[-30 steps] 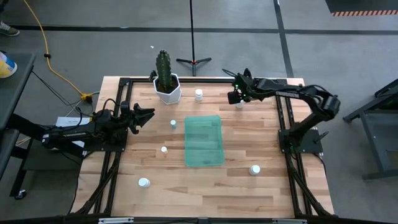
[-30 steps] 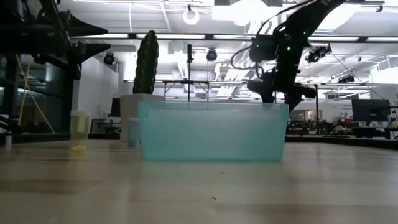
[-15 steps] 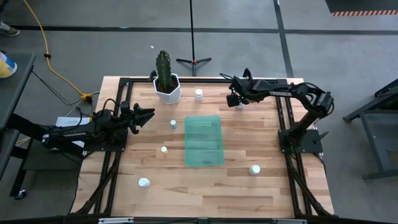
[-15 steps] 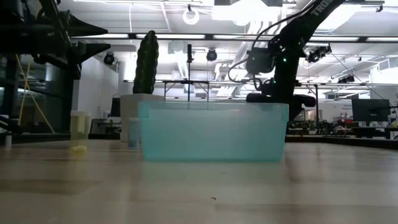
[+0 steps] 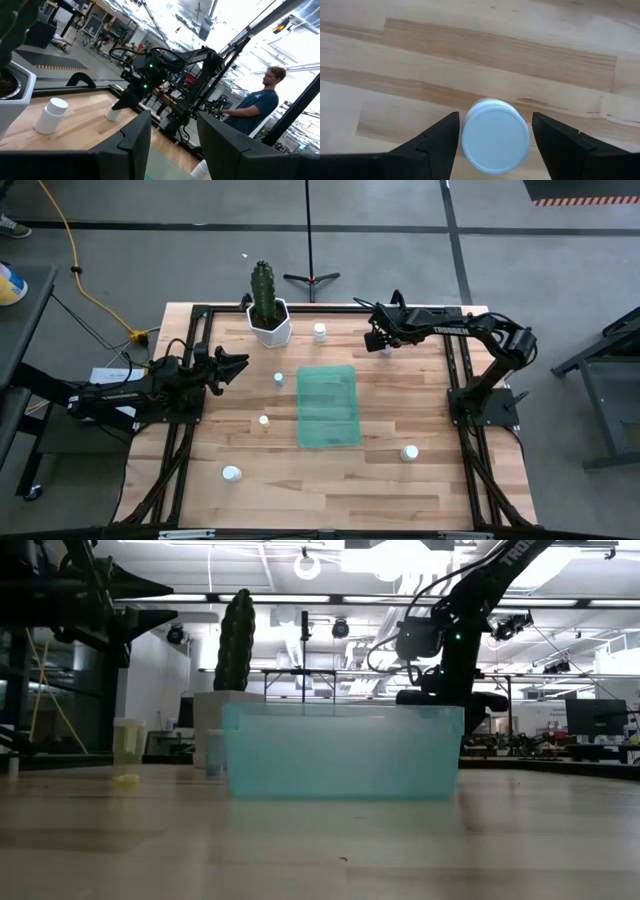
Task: Pick and place pill bottles into a basket
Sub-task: Put the white pill bottle into the green bin
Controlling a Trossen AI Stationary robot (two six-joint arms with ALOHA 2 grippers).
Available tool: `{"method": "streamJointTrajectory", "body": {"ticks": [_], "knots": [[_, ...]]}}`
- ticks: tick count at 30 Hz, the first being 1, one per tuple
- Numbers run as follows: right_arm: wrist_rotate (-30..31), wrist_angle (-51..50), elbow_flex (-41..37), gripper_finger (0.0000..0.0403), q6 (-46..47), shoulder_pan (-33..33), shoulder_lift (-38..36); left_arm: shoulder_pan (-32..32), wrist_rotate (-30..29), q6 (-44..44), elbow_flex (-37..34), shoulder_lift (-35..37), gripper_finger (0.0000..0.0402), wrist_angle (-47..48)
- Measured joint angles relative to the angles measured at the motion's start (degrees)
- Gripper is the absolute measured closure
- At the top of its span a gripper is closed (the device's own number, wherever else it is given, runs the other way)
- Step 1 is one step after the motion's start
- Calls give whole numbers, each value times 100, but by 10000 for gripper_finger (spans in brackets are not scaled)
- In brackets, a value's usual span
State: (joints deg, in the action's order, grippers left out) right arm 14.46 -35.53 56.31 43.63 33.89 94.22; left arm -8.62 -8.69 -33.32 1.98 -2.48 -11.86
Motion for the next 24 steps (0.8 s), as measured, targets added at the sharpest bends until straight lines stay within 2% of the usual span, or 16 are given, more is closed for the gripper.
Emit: {"method": "streamJointTrajectory", "body": {"ticks": [11, 20, 24], "knots": [[2, -61, -2, 232, 112, -2, 0, 0, 4, -2, 0, 0, 208, -1], [-7, -70, 0, 221, 92, -2, 0, 0, 4, 0, 0, 0, 208, 0], [-3, -89, 0, 232, 92, -2, 0, 0, 7, -1, 0, 0, 208, 0]]}}
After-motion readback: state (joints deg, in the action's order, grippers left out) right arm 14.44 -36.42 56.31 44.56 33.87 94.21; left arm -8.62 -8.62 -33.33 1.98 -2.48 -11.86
